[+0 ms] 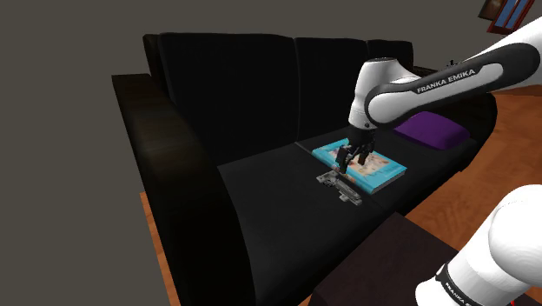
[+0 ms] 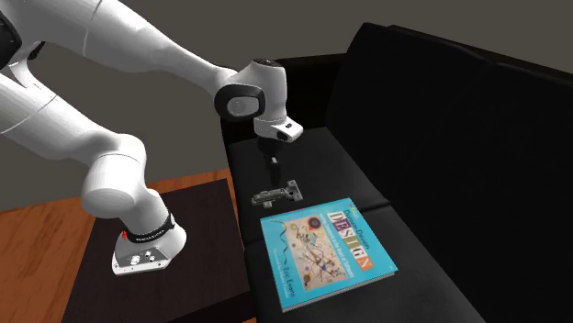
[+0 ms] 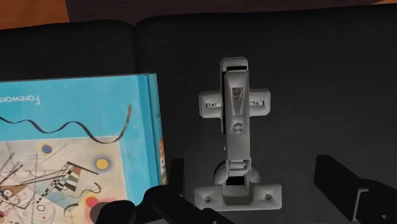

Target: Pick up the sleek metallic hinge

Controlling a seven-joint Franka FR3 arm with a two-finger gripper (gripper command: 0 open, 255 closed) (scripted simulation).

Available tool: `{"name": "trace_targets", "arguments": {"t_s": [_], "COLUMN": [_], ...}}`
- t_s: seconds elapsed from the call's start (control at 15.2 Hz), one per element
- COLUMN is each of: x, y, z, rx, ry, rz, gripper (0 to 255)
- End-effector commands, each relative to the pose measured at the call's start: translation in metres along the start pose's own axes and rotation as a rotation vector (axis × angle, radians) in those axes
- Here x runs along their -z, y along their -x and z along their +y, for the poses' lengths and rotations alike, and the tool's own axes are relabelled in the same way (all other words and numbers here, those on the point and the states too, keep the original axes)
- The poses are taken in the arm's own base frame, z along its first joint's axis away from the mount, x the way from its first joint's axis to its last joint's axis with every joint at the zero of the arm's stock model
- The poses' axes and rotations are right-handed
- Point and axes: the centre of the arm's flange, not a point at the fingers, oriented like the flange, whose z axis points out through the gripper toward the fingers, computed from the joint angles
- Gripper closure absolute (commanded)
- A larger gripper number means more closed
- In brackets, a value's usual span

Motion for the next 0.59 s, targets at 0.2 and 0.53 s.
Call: {"name": "trace_targets", "arguments": {"t_s": [0.2,0.53], "x": [-0.055,-0.081], "y": [-0.021,-0.022], "z": [-0.007,-0.008], "rx": [0.012,0.012], "ry": [-0.008,-0.008], "rz": [0.003,0.003], "gripper": [0,0]}}
